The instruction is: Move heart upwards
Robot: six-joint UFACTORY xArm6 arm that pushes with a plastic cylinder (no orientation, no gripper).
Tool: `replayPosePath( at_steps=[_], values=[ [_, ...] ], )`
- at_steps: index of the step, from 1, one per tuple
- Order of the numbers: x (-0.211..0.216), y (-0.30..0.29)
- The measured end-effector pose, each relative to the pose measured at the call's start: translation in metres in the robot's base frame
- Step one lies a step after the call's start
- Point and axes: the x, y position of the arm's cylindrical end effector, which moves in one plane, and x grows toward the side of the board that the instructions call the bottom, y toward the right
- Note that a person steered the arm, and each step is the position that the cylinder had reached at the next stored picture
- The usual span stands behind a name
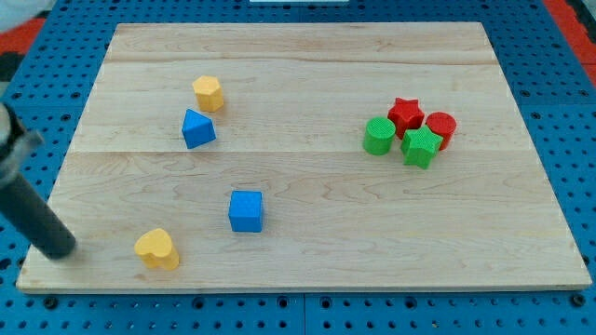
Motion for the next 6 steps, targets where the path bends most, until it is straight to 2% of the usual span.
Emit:
replayPosePath(
  at_steps=[1, 2, 3, 4, 5, 6],
  values=[
    [0.0, 0.08],
    [-0.046, 0.062],
    [-0.057, 0.127],
    [-0.056, 0.141],
    [-0.07, 0.06],
    [-0.143, 0.092]
  ],
)
